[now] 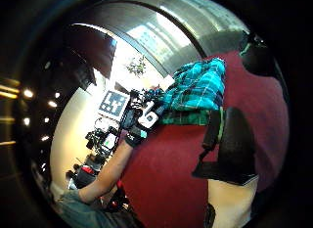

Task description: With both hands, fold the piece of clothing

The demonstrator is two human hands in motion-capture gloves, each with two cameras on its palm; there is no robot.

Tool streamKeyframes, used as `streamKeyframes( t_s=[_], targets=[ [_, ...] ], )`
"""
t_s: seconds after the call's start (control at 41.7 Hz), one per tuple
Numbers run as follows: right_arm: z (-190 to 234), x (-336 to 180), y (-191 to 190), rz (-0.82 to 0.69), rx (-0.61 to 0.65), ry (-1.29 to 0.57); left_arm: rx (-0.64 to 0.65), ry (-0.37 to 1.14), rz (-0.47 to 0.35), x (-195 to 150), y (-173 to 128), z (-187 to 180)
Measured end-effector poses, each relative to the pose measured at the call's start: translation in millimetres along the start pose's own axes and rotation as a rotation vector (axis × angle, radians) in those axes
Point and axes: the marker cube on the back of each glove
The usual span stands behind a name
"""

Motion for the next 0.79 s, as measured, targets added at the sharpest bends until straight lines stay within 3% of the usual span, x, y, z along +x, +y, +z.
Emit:
streamKeyframes(
  t_s=[0.264,0.384,0.504,0.648,0.791],
  targets=[
    [8.3,-0.9,-0.4,-0.045,-0.021,0.036,-0.014,0.001,-0.017,-2.2,3.3,1.1],
    [10.7,-3.0,-0.8,-0.061,-0.032,0.038,-0.068,0.082,-0.018,7.3,7.4,1.4],
    [10.3,-3.2,-0.5,-0.057,-0.032,0.027,0.009,0.020,-0.012,-1.2,-6.8,3.3],
    [6.1,-3.3,-0.2,-0.047,-0.010,0.024,-0.102,0.155,0.006,15.7,9.9,0.9],
    [2.1,-6.9,1.0,-0.031,0.004,0.003,-0.054,0.083,-0.001,4.9,7.2,2.5]
  ],
)
